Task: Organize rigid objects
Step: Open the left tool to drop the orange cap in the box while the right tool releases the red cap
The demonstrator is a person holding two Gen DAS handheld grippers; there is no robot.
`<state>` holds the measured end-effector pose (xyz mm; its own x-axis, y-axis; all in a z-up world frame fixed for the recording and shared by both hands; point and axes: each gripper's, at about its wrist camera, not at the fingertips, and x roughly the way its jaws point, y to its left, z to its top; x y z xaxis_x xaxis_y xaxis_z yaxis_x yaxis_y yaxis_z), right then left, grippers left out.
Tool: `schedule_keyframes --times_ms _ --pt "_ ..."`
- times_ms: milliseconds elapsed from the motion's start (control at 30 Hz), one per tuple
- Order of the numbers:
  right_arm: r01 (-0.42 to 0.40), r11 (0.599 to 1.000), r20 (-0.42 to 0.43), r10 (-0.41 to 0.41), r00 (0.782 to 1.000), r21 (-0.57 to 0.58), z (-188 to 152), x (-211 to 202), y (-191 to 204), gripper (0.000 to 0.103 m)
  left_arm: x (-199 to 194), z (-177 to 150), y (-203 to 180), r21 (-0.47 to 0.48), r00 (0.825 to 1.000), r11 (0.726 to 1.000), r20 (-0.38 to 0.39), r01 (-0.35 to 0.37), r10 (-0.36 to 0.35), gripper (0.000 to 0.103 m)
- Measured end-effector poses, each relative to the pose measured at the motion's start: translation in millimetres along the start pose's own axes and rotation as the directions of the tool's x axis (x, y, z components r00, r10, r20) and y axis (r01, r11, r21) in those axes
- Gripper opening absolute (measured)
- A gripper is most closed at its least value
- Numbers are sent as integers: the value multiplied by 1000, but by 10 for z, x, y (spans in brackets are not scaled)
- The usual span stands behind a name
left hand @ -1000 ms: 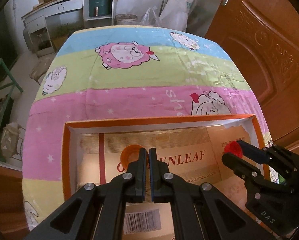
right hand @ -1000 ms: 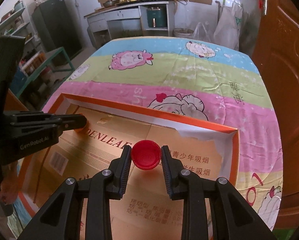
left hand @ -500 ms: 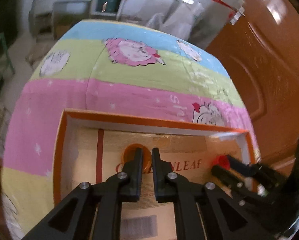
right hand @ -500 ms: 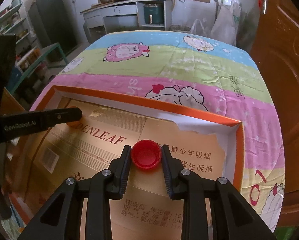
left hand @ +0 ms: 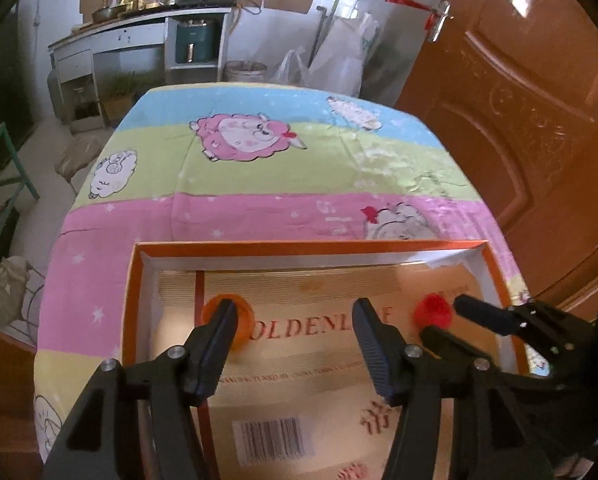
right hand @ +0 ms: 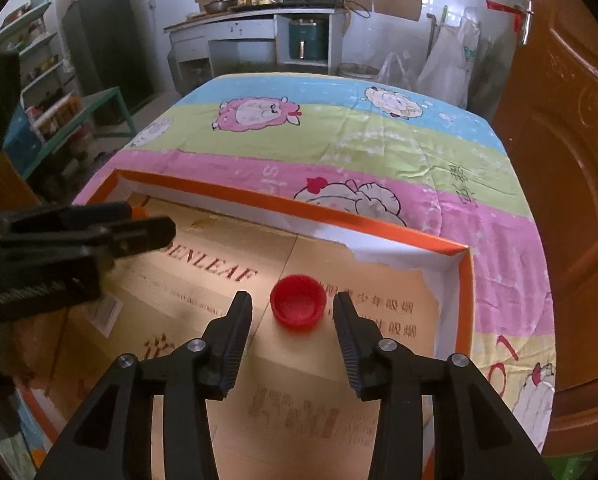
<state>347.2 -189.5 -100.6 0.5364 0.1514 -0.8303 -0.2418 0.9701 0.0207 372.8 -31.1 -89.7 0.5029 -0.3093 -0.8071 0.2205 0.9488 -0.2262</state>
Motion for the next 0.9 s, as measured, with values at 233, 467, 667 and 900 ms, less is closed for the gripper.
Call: schedule_keyframes --times_ms 233,467,667,900 --pt "8 1000 26 -8 1000 11 -138 -176 -18 45 -262 -100 -57 7 999 1000 35 29 -30 59" --pt "2 999 40 -3 999 42 -286 -339 -38 45 -532 -250 -135 30 995 999 89 35 -38 59" --pt "-6 998 50 3 999 55 -450 -484 43 45 -770 -416 -207 52 990 999 141 -9 1 59" --pt "0 998 91 -5 996 58 -639 -780 179 45 -1129 -665 -282 73 976 996 216 -49 32 59"
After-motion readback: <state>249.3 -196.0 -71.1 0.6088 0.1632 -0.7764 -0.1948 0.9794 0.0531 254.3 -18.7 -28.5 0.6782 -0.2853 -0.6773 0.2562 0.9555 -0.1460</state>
